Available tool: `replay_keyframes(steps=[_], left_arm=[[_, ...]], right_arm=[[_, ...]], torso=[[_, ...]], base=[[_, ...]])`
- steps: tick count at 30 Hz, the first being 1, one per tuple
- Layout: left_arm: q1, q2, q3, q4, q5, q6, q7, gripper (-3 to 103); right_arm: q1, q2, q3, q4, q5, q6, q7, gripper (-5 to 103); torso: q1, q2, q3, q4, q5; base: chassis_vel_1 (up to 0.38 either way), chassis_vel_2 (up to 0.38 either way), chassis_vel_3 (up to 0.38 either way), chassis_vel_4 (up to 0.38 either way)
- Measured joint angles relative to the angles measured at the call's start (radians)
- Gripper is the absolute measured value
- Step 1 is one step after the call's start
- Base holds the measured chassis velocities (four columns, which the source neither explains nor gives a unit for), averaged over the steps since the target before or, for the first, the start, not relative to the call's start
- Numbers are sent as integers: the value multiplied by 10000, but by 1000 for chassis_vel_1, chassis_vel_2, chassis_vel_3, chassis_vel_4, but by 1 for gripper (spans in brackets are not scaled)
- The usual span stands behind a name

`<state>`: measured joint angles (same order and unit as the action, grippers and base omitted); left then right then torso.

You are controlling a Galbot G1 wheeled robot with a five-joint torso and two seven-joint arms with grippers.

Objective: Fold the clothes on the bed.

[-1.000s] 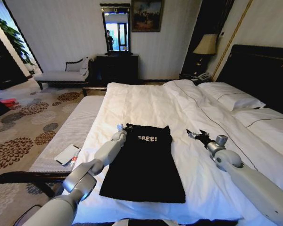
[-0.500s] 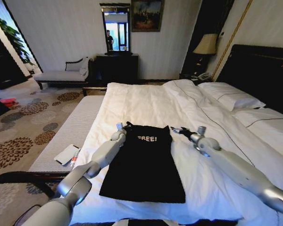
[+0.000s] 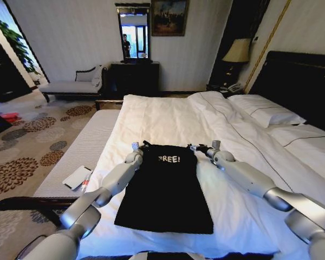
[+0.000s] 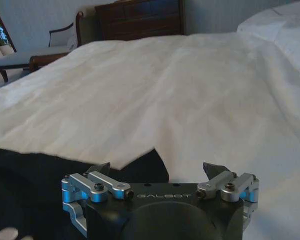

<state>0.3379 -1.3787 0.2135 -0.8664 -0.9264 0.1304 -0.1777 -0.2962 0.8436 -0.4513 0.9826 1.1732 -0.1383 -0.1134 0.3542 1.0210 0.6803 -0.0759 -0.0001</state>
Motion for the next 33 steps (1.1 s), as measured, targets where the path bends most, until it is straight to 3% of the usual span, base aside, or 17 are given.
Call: replay_keyframes(steps=[19, 28, 30, 32, 33], left_arm=[[65, -209, 295, 24, -41, -24, -145, 3], [98, -218, 256, 33, -60, -26, -183, 3], [148, -238, 227, 60, -58, -41, -190, 3], [164, -253, 215, 77, -50, -50, -189, 3], [173, -269, 201, 88, -45, -55, -191, 3]], right_arm=[[253, 918, -486, -1167, -337, 70, -279, 101], [325, 1019, -618, -1379, -362, 239, -372, 75], [390, 1022, -746, -1344, -326, 262, -352, 58], [421, 1020, -823, -1314, -315, 267, -337, 58], [445, 1015, -877, -1286, -309, 268, -327, 54]], torso=[[0, 1, 0, 5, 0], [1, 1, 0, 4, 1], [0, 1, 0, 4, 0], [0, 1, 0, 4, 0], [0, 1, 0, 5, 0]], base=[[0, 0, 0, 0], [0, 0, 0, 0], [0, 0, 0, 0], [0, 0, 0, 0], [0, 0, 0, 0]])
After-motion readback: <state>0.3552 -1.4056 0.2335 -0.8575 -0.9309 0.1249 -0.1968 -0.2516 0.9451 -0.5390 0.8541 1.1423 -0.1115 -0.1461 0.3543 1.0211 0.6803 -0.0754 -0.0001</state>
